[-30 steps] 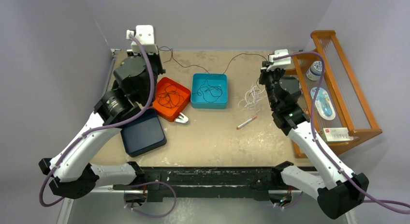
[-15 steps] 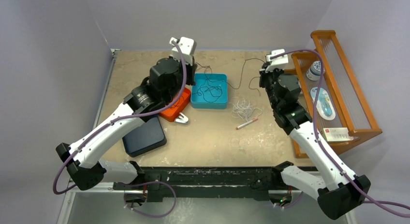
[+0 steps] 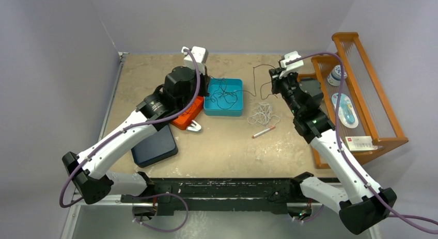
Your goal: Untangle the cables
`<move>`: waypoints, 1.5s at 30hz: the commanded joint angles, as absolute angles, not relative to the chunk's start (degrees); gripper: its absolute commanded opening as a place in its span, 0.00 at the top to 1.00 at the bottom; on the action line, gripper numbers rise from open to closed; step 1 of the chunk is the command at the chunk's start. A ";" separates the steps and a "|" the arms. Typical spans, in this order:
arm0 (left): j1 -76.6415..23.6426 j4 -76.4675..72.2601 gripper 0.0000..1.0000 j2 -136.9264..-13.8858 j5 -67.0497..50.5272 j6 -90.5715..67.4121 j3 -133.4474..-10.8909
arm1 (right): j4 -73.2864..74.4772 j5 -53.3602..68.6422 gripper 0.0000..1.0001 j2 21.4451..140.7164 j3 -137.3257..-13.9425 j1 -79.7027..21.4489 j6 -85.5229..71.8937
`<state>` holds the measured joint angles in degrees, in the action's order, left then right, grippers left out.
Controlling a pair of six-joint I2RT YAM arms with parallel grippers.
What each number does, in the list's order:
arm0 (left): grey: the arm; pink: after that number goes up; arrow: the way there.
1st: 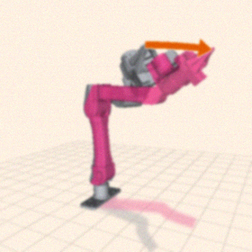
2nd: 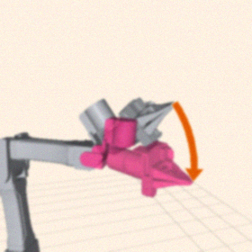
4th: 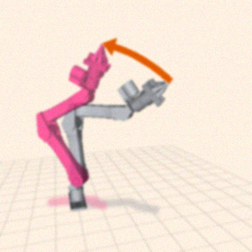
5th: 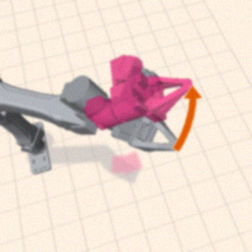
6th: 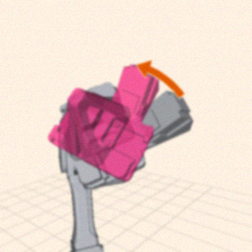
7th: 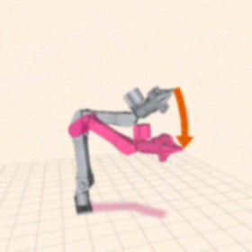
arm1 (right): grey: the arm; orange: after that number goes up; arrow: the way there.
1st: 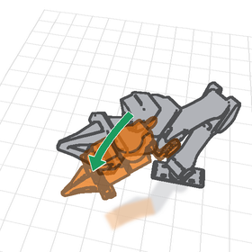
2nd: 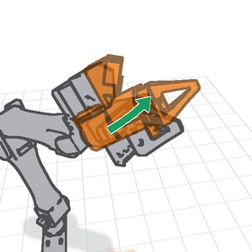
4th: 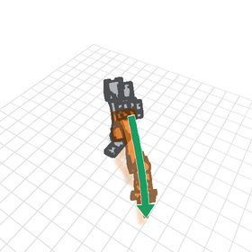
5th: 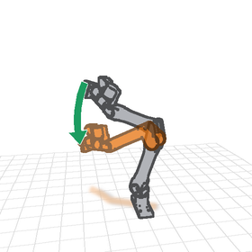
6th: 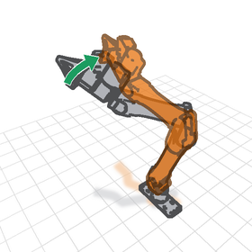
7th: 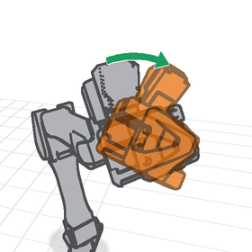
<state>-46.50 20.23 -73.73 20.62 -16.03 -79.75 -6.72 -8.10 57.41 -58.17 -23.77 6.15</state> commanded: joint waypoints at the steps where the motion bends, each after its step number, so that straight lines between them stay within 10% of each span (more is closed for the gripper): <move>1: -40.83 18.48 1.00 -71.24 19.95 -20.85 -78.07 | -10.51 3.26 1.00 58.64 -61.60 -23.73 5.97; 45: -16.46 -3.43 1.00 -79.89 25.52 -40.60 -45.78 | -29.88 35.63 1.00 90.79 -79.63 -29.17 -11.69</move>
